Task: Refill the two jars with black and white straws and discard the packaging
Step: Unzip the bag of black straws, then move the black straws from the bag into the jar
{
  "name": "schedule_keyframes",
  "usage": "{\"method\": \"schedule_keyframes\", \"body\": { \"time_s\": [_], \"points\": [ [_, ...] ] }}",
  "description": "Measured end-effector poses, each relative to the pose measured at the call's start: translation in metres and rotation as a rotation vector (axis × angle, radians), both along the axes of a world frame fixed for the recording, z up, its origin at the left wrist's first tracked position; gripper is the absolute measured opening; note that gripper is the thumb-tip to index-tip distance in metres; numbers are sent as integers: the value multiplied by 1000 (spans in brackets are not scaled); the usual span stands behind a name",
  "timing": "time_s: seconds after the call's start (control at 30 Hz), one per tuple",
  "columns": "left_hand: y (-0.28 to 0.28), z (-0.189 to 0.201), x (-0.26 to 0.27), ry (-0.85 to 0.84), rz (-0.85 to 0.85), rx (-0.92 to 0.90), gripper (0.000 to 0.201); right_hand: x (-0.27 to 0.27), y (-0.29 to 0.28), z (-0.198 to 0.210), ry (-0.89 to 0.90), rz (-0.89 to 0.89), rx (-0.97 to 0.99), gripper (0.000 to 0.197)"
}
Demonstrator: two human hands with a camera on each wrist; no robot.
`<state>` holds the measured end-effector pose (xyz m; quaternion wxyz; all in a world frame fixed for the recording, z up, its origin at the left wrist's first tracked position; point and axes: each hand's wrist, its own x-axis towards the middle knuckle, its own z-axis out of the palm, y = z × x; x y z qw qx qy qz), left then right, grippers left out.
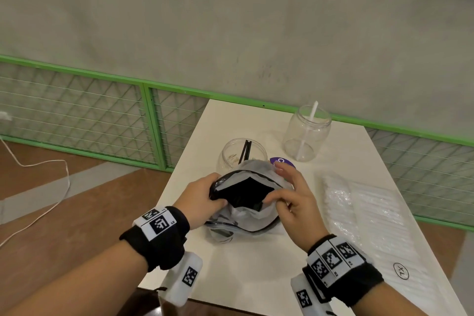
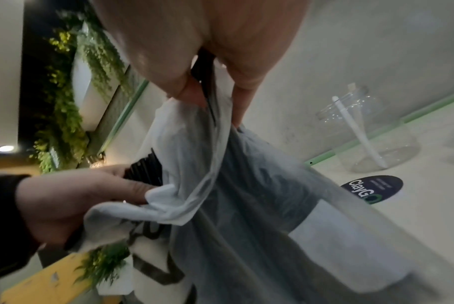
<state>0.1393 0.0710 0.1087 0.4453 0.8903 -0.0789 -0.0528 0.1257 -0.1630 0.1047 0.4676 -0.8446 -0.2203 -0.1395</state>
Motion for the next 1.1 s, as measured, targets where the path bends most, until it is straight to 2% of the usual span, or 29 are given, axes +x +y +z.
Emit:
{"method": "schedule_keyframes", "body": {
  "time_s": [0.07, 0.13, 0.27, 0.4, 0.53, 0.7, 0.8, 0.9, 0.97, 1.1],
  "points": [
    [-2, -6, -4, 47, -5, -32, 32, 1, -1, -3, 36, -29, 43, 31],
    [-5, -12, -7, 84, -5, -19, 42, 0, -1, -6, 99, -26, 46, 33],
    [-8, -10, -10, 127, -10, -64, 94, -1, -3, -12, 136, -60, 22, 39],
    [-17, 16, -19, -200, -39, 176, 101, -1, -5, -17, 131, -74, 24, 39],
    [-40, 19, -18, -286, -117, 519, 120, -3, -3, -13, 129, -60, 56, 46],
    [-52, 8, -9, -268, -49, 541, 117, -6, -4, -9, 229, -19, 30, 71],
    [-46, 8, -3, -227, -53, 425, 112, -5, -12, -6, 387, 33, 14, 69],
    [-39, 7, 2, -175, -73, 339, 113, -4, -12, 3, 526, 86, 127, 61],
    [-36, 7, 5, -154, -103, 352, 113, 0, -10, 8, 533, 85, 107, 63],
    [-34, 11, 9, -129, -175, 459, 101, 6, -9, 17, 582, 128, -20, 78]
  ]
}}
